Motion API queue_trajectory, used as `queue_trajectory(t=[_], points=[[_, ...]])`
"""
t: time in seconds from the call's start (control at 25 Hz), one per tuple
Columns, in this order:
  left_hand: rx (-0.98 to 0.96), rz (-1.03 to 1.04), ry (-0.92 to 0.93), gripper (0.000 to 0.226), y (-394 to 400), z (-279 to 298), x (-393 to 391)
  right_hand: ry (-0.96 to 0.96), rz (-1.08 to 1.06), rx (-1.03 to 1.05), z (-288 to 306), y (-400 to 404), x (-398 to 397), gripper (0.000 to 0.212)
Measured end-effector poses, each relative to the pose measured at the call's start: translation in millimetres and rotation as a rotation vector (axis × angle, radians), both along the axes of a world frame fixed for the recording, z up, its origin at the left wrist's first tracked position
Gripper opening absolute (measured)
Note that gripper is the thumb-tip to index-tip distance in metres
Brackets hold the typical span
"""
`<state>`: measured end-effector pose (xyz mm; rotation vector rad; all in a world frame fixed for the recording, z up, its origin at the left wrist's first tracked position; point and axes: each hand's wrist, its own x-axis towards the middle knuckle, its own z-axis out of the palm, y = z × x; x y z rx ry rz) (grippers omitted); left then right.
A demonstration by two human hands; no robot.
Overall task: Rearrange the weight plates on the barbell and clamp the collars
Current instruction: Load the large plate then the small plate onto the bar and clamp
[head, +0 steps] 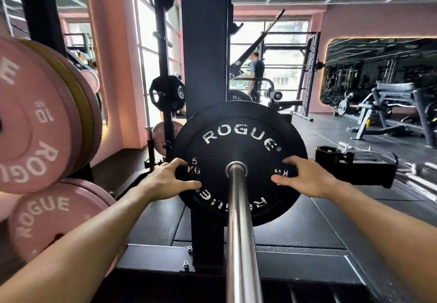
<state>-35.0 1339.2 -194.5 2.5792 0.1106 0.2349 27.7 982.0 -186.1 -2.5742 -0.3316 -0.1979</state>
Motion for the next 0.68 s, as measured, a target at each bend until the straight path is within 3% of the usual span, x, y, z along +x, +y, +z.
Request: queue_trajectory(t=[0.16, 0.32, 0.68], points=[[-0.011, -0.018, -0.055, 0.09, -6.8, 25.1, -41.2, -0.074, 0.041, -0.023, 28.0, -9.6, -41.0, 0.089], [0.064, -0.004, -0.14, 0.104, -19.9, 93.3, -79.3, -0.114, 0.073, -0.057, 97.4, -22.6, -75.3, 0.089], [0.02, -0.025, -0.209, 0.082, -29.6, 360.7, -98.9, -0.14, 0.12, -0.078, 357.6, -32.1, -95.7, 0.086]])
